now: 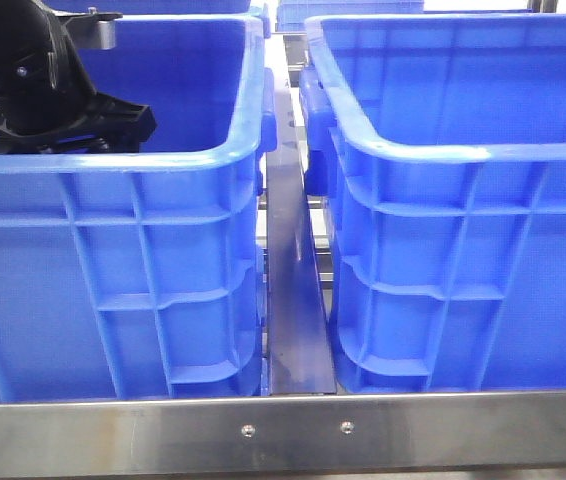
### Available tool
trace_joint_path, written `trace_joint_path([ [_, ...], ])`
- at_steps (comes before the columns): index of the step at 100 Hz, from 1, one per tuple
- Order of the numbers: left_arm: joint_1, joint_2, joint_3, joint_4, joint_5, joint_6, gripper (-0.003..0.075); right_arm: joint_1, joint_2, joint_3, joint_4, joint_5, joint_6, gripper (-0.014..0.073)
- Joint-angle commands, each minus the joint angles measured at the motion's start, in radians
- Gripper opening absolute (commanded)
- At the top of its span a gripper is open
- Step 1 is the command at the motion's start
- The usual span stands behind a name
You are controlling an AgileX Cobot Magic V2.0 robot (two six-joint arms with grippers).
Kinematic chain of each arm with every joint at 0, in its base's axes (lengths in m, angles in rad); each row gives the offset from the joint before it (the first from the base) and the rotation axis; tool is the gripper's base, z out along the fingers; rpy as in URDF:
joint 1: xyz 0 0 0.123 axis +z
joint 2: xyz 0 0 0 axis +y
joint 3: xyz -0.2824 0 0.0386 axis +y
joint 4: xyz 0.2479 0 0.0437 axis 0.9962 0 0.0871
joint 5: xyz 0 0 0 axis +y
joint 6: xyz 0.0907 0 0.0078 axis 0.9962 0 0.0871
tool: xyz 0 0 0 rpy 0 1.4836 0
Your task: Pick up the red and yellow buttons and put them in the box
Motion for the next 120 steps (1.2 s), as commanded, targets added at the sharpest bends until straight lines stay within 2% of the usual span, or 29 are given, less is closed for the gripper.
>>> trace_joint_path([
  [1,-0.007,-0.05,-0.031,0.0,-0.038,-0.012,0.0388,-0.006,-0.026,-0.012,-0.008,-0.077,-0.003,-0.0105],
  [19,-0.007,-0.06,-0.031,0.0,-0.035,-0.012,0.0106,-0.006,-0.026,-0.012,-0.008,-0.077,-0.003,-0.0105],
  [29,-0.007,-0.078,-0.031,0.0,-0.028,-0.012,-0.0021,-0.006,-0.026,-0.012,-0.008,-0.077,-0.003,-0.0105],
  [56,-0.014,-0.216,-0.031,0.0,0.008,-0.01,-0.0019,-0.006,-0.026,-0.012,-0.008,-0.077,-0.003,-0.0105],
  [70,-0.052,-0.318,-0.027,-0.007,0.04,-0.005,-0.0019,-0.006,-0.026,-0.012,-0.008,-0.077,-0.003,-0.0105],
  [98,-0.237,-0.493,0.015,0.0,0.048,0.022,-0.0019,-0.006,-0.026,-0.012,-0.008,-0.078,-0.003,-0.0105],
  [120,-0.447,-0.542,0.026,0.0,0.042,0.047,-0.0019,-0.006,-0.026,-0.012,-0.008,-0.111,-0.003,-0.0105],
])
